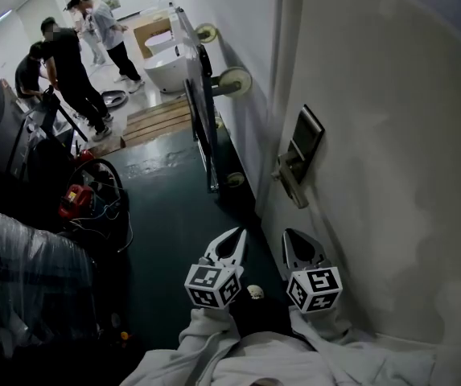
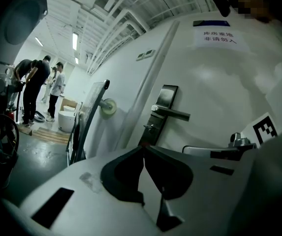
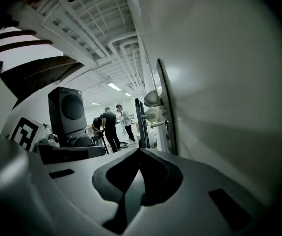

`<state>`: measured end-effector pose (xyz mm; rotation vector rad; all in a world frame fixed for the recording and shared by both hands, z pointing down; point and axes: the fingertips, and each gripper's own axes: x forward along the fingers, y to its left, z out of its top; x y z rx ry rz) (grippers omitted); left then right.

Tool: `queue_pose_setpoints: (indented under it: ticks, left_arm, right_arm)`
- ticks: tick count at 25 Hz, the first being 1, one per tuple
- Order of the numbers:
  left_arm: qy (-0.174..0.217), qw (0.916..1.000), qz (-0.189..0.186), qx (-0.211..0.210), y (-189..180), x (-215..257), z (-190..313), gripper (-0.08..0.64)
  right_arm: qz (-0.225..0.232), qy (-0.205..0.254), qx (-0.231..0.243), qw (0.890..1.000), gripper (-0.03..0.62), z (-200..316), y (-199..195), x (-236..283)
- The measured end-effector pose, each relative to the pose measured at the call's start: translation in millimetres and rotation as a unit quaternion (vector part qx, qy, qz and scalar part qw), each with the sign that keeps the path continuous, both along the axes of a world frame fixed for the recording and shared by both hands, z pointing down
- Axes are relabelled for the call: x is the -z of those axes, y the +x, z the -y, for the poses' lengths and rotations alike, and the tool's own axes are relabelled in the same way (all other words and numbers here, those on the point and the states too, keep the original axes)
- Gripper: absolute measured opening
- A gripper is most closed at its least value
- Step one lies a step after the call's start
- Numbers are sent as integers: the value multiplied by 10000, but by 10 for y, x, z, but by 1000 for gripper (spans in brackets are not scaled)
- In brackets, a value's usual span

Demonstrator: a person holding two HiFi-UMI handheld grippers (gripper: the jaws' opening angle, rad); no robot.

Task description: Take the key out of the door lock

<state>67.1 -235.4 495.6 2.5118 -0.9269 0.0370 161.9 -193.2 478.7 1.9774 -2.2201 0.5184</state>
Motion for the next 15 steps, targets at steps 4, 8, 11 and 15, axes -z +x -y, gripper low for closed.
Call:
queue_pose_setpoints:
  ticks: [4, 8, 11, 15]
  left_arm:
    - [-113, 9997, -88, -219, 80, -36, 24, 19]
    - [-180, 9983, -245, -496, 182, -5, 134, 18]
    - [-215, 9961, -332, -793, 258, 56, 222, 19]
    - [-266, 9931, -313, -1100, 316, 102, 382, 19]
  right_arm:
    - [-4, -35, -199, 9998, 52, -30, 54, -41]
    - [6, -24, -376, 9993, 52, 3, 71, -53]
    - [46, -19, -604, 9982, 52, 50, 99, -27]
    - [69, -43, -889, 9960, 52, 134, 106, 9]
